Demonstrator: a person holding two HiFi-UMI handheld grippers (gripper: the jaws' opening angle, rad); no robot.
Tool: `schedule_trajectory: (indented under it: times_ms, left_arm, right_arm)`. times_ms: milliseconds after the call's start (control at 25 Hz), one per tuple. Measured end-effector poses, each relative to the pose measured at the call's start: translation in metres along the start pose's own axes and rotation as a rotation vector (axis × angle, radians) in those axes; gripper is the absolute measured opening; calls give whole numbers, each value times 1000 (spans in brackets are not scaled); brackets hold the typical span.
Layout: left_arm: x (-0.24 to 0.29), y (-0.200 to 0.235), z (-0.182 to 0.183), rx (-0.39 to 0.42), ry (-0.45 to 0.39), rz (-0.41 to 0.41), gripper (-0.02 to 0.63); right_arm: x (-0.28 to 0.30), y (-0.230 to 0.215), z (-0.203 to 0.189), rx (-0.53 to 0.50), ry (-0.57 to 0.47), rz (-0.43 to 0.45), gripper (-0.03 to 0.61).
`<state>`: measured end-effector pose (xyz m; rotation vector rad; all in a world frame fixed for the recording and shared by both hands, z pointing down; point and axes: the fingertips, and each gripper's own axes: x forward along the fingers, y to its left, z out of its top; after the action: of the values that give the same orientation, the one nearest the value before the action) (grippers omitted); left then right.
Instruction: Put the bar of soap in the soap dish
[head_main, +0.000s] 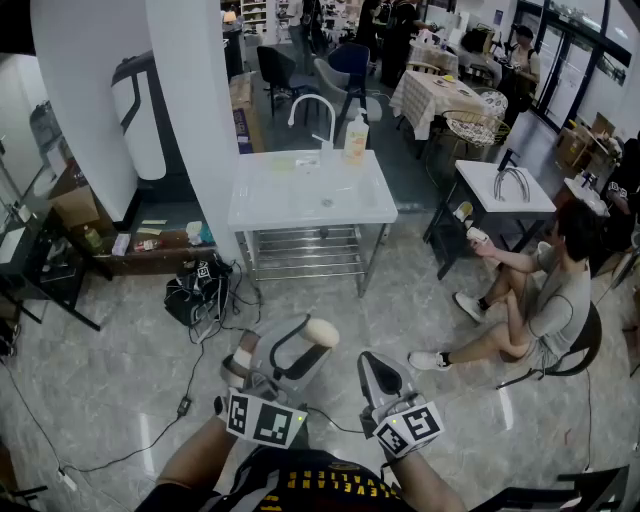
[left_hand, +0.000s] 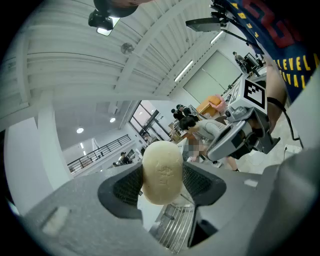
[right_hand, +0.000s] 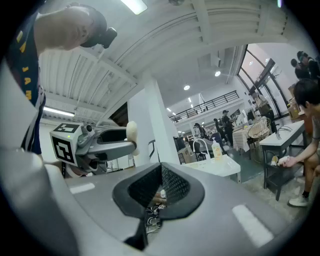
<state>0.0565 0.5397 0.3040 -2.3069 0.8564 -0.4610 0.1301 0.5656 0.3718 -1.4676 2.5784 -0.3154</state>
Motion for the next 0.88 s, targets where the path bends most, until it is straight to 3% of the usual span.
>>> schedule_trajectory:
  times_ms: [360,680,880]
  left_arm:
    - [-72,-22,30,7,42,27,258]
    - [-62,-17,15,29,72,3,258]
    - [-36,3,-16,39,93,-40,258]
  right_arm:
    - [-61,50,2,22,5,2,2]
    - [-50,49,9,33,-30,7,5]
    - [-15,33,13,36,-41,-1,51]
